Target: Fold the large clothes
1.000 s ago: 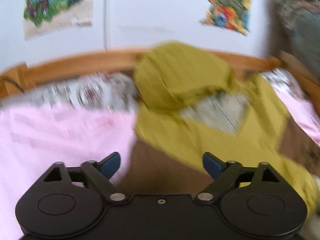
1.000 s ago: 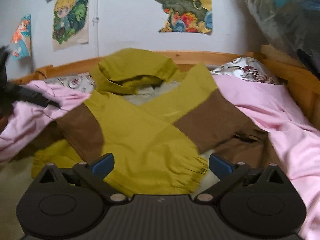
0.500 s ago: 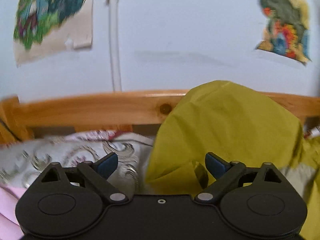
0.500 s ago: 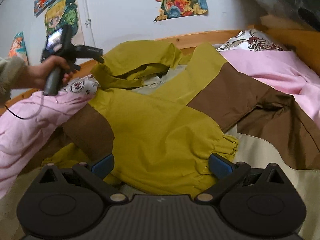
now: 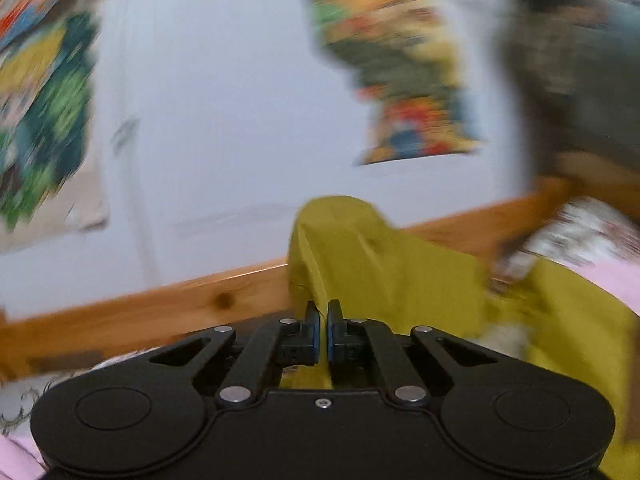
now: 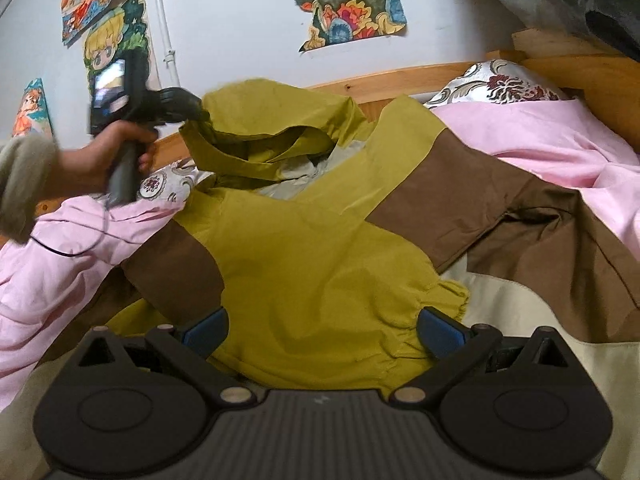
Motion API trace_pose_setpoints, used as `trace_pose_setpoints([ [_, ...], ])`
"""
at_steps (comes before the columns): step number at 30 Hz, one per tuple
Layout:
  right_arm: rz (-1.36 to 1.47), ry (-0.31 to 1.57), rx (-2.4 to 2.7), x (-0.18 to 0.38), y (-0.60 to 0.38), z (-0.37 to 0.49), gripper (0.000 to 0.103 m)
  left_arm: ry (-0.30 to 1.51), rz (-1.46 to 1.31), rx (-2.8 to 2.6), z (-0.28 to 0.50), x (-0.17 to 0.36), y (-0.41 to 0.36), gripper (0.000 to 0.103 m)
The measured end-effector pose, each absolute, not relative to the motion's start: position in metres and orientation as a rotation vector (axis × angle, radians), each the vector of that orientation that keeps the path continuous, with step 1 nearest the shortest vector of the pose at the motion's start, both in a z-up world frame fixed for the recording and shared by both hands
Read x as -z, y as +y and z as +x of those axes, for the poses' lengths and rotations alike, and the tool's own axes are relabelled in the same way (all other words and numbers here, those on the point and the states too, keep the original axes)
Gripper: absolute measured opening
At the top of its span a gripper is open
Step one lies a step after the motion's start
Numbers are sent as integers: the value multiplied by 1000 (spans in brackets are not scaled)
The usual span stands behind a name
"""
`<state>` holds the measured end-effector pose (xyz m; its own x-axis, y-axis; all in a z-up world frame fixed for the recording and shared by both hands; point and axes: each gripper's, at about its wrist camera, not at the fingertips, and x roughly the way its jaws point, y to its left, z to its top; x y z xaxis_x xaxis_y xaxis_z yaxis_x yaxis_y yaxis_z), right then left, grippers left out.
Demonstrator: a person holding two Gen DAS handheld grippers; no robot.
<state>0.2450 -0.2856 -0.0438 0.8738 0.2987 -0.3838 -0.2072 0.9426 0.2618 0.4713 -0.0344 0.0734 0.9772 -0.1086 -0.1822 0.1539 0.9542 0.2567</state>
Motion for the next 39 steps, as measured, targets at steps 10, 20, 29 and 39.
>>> trace_pose_setpoints([
  [10, 257, 359, -52, 35, -306, 240, 103, 267, 609, 571, 365, 8, -81, 3],
  [20, 292, 348, 15, 37, -321, 243, 103, 483, 460, 630, 360, 6, -40, 27],
  [29, 295, 344, 19, 38, -322, 244, 103, 363, 221, 502, 351, -25, -46, 63],
  [39, 281, 338, 20, 34, -322, 242, 103, 421, 74, 291, 474, -29, -98, 58],
])
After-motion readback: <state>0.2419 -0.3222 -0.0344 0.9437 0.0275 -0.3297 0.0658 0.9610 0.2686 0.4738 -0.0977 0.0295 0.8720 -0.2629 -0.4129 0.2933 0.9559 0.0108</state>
